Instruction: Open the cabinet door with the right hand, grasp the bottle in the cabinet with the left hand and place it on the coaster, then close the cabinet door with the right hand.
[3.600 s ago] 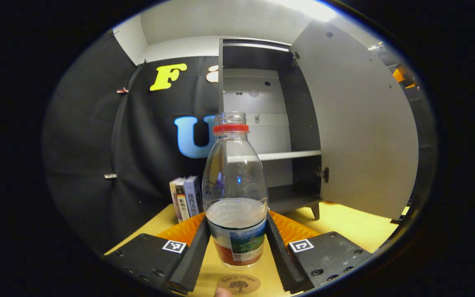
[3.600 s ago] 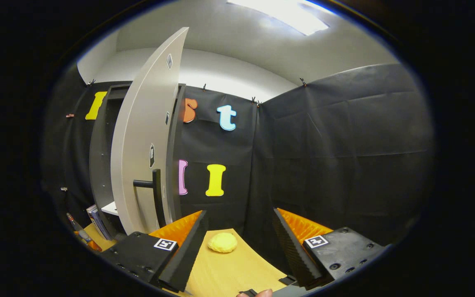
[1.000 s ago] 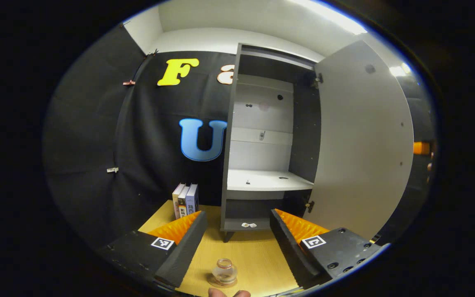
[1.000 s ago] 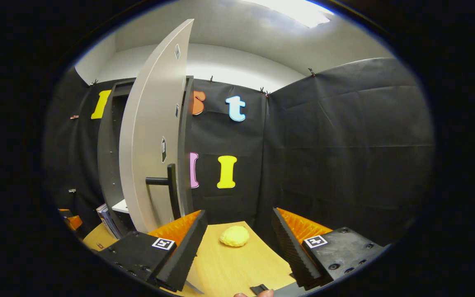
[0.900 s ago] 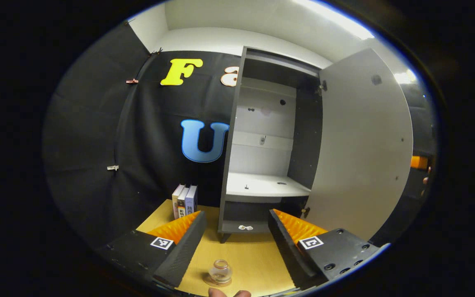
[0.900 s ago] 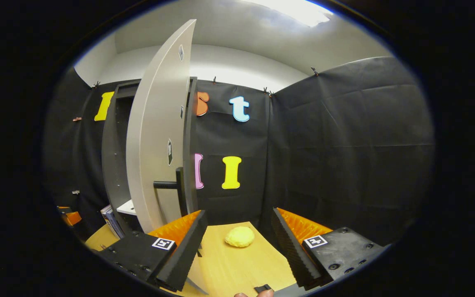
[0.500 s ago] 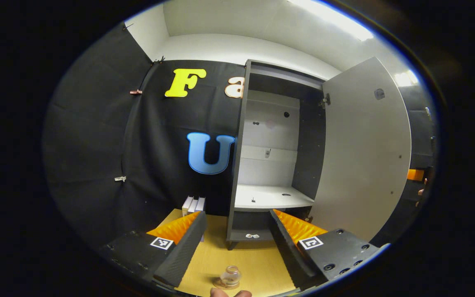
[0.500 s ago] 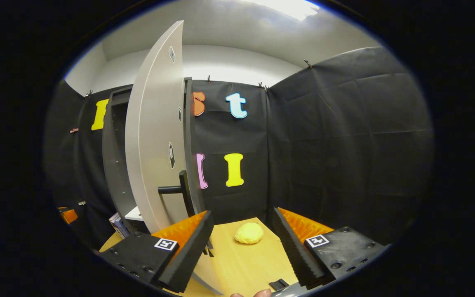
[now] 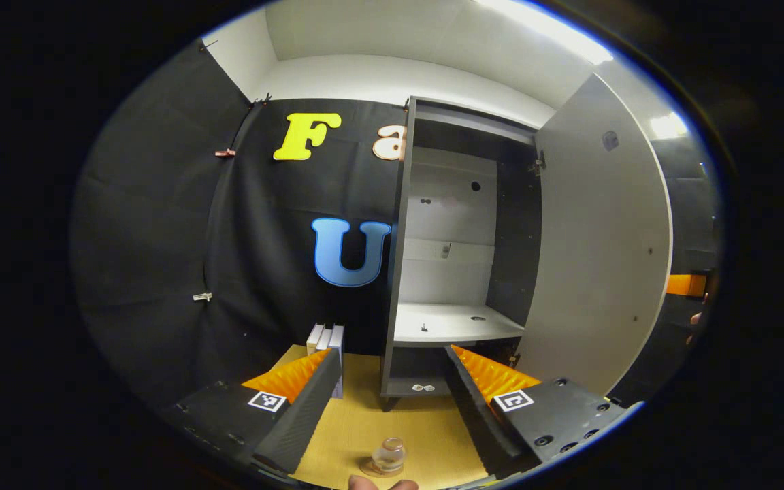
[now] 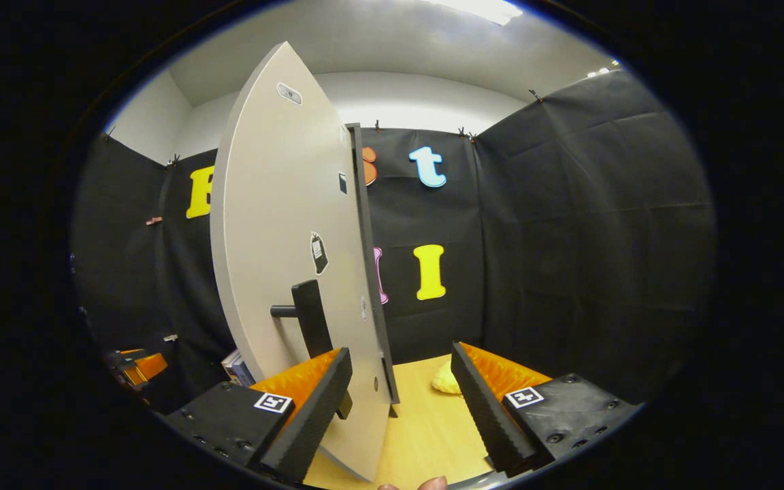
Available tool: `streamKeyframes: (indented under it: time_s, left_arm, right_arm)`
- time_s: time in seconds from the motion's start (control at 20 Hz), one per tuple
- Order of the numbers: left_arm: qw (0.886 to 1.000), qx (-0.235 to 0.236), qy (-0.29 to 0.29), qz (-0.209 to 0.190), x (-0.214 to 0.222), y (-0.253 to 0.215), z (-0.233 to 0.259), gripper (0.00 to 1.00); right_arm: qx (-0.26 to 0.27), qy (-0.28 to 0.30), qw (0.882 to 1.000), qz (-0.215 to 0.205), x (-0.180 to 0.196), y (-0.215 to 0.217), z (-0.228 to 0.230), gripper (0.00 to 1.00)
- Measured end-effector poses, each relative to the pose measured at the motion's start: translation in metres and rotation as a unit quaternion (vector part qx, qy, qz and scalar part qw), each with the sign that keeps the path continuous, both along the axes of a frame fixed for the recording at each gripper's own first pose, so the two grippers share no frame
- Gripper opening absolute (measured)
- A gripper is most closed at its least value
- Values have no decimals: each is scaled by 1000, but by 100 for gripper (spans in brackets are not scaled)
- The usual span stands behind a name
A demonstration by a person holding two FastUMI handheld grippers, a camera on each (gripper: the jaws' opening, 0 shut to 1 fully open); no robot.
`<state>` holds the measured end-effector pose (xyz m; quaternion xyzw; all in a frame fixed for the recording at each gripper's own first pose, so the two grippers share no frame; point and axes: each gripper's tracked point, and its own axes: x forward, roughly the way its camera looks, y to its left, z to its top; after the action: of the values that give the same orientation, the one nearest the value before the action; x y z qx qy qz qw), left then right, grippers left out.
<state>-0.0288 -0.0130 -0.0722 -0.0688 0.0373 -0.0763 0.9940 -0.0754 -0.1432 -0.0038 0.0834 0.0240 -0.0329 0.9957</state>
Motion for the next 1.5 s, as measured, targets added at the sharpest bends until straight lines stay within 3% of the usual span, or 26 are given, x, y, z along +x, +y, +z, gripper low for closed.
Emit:
streamKeyframes:
  time_s: [0.65,1.5]
  left_arm:
    - [1000,-4,-12,6,3,9,20,92]
    - [998,54,-34,11,-2,-18,44,95]
  right_arm:
    - [16,-1,990,142,29,136,-6,98]
    - [-56,-6,994,90,17,97,-19,98]
